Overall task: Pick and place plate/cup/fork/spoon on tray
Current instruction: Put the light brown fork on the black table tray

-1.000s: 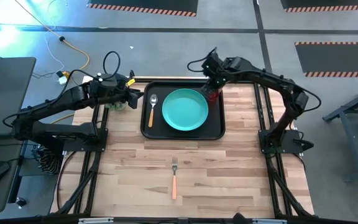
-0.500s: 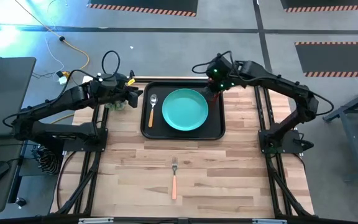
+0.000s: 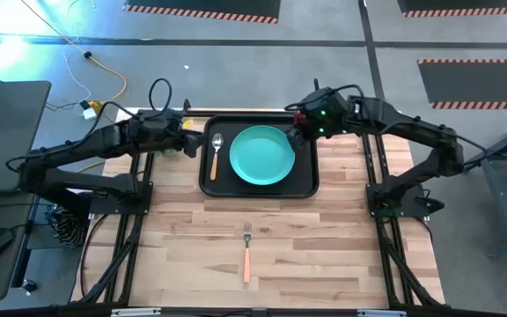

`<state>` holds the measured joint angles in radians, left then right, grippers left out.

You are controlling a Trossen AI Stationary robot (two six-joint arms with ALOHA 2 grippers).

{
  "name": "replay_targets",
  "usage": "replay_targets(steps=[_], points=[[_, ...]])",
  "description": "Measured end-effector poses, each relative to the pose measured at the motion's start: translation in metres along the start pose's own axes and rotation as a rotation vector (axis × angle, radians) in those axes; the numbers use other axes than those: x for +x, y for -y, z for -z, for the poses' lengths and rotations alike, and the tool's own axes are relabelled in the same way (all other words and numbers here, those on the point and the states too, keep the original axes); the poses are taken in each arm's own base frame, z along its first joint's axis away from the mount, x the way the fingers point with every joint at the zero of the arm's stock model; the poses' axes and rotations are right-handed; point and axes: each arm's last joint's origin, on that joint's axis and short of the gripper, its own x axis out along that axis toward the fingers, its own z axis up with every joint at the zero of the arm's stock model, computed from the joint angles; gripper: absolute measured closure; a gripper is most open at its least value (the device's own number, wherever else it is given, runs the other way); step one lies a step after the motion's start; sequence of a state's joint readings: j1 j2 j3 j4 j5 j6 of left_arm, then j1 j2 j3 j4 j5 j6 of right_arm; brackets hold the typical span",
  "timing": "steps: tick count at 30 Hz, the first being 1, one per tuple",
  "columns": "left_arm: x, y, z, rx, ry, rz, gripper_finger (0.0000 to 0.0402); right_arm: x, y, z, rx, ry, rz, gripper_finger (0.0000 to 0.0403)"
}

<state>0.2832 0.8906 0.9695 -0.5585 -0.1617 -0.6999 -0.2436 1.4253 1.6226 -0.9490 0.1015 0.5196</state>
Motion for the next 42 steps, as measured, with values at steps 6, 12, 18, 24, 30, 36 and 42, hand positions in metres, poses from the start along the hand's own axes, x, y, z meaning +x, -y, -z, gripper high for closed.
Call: replay_targets(steps=[6, 12, 18, 24, 30, 36, 42], points=[[-0.004, 0.023, 0.003, -0.031, 0.020, 0.189, 0.0217, -0.013, -0.013, 0.000, -0.023, 0.071, -0.082, 0.0328], [-0.004, 0.045, 0.013, -0.082, -0.010, 0.312, 0.0217, -0.028, -0.012, -0.001, -0.070, 0.120, -0.103, 0.0328], [0.001, 0.069, 0.023, -0.165, -0.011, 0.415, 0.0218, -0.047, -0.006, -0.001, -0.123, 0.168, -0.115, 0.0328], [0.012, 0.088, 0.036, -0.216, -0.021, 0.457, 0.0218, -0.069, -0.001, 0.002, -0.144, 0.212, -0.138, 0.0328], [0.021, 0.105, 0.050, -0.295, -0.049, 0.498, 0.0218, -0.085, 0.003, 0.005, -0.173, 0.234, -0.148, 0.0328], [0.024, 0.122, 0.057, -0.356, -0.012, 0.581, 0.0218, -0.087, 0.005, 0.008, -0.185, 0.219, -0.140, 0.0328], [0.019, 0.139, 0.057, -0.371, 0.023, 0.594, 0.0218, -0.086, 0.007, 0.011, -0.217, 0.187, -0.122, 0.0328]])
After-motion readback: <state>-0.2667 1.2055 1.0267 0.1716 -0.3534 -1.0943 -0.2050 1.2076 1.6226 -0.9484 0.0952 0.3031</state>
